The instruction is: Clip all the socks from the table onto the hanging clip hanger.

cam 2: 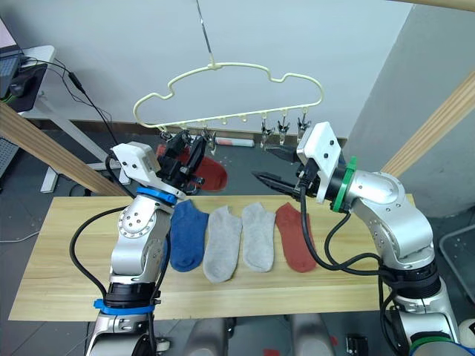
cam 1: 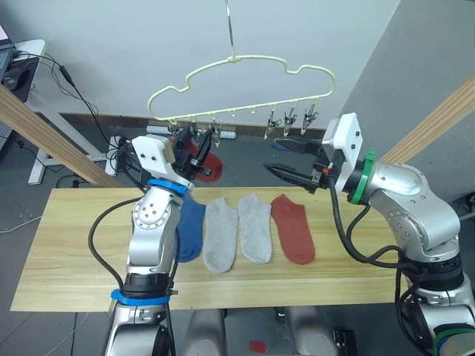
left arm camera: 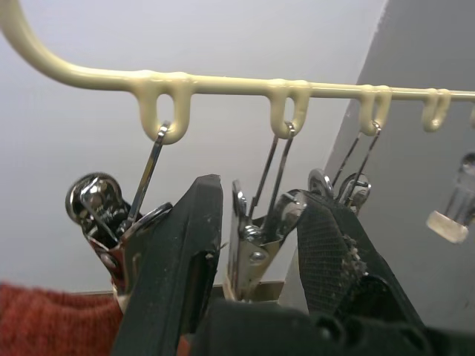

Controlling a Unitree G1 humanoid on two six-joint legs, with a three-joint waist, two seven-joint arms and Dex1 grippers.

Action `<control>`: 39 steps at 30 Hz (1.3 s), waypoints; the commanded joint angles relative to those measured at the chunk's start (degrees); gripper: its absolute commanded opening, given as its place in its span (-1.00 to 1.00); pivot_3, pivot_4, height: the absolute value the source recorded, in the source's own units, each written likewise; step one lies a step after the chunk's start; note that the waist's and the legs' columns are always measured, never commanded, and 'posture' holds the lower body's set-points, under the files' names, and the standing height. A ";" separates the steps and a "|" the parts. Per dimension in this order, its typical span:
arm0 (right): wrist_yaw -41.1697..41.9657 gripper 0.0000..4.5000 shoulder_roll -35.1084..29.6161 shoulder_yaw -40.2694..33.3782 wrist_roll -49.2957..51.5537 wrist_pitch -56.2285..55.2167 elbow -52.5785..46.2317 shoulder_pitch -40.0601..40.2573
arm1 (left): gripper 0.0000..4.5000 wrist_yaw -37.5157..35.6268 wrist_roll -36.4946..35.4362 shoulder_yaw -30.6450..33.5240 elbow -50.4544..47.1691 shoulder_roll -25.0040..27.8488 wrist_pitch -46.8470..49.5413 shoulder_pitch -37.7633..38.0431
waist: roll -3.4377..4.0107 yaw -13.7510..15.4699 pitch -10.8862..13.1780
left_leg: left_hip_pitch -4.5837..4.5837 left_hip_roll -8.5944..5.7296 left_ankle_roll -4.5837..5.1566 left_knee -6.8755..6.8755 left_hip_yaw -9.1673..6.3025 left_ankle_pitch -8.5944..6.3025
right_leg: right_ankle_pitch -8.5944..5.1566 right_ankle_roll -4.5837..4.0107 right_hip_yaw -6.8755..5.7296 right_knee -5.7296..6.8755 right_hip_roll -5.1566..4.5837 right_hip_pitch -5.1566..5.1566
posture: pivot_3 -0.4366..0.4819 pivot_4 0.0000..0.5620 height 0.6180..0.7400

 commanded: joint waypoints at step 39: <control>-39.10 1.00 25.20 4.82 -24.12 -6.37 25.16 18.63 | -0.88 -3.04 -1.54 -0.12 -3.77 3.65 4.33 -0.60 | 0.00 -0.13 0.01 | 0.07 0.03 -0.03 -0.03 0.05 0.02 | -0.17 0.28 0.10 -0.02 0.06 0.00 | -0.12 0.33 0.92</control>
